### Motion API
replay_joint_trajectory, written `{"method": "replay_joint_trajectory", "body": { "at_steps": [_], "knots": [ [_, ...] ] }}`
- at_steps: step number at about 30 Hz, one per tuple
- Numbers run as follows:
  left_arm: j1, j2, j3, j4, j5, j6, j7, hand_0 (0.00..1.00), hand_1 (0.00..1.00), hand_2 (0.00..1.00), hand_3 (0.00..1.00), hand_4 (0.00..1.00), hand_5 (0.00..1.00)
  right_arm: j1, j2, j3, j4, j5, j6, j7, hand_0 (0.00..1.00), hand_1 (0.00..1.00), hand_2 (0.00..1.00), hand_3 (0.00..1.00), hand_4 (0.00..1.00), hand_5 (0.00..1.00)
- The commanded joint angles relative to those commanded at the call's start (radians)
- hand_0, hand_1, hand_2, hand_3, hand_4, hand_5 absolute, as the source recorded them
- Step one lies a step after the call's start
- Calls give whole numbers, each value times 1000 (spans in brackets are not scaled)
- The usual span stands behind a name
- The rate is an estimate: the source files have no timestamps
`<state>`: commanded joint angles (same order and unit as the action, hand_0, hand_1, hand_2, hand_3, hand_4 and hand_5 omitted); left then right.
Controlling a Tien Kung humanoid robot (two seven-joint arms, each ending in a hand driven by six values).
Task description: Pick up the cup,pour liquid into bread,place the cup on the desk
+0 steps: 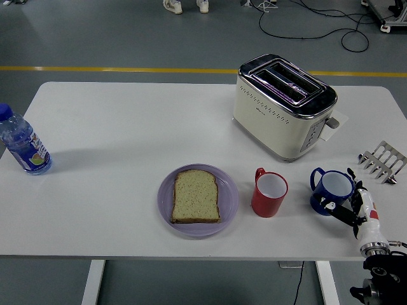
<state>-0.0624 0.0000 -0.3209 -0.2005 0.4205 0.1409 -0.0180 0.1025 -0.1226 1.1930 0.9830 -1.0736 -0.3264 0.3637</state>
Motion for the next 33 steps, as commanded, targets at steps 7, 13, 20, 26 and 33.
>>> {"method": "replay_joint_trajectory", "body": {
  "at_steps": [7, 13, 20, 26, 33],
  "knots": [
    [-2, 0, 0, 0, -3, 0, 0, 645, 602, 593, 525, 292, 755, 21, 8, -7, -29, 15, -4, 6, 953, 889, 972, 998, 989, 144],
    [-2, 0, 1, 0, -5, 0, 0, 645, 603, 593, 525, 292, 755, 35, 14, -12, -50, 39, -5, 21, 945, 878, 957, 998, 990, 149],
    [-2, 0, 5, 0, -7, 0, 0, 645, 603, 593, 526, 292, 755, 49, 16, -25, -72, 78, -6, 47, 897, 820, 883, 967, 983, 145],
    [-3, 0, 6, 0, -8, 0, 0, 645, 603, 594, 525, 292, 754, 60, 19, -34, -88, 107, -15, 69, 788, 715, 781, 878, 976, 133],
    [-3, 0, 7, 0, -9, 0, 0, 645, 603, 594, 526, 292, 755, 70, 21, -41, -103, 141, -22, 97, 713, 656, 714, 809, 954, 104]
  ]
}}
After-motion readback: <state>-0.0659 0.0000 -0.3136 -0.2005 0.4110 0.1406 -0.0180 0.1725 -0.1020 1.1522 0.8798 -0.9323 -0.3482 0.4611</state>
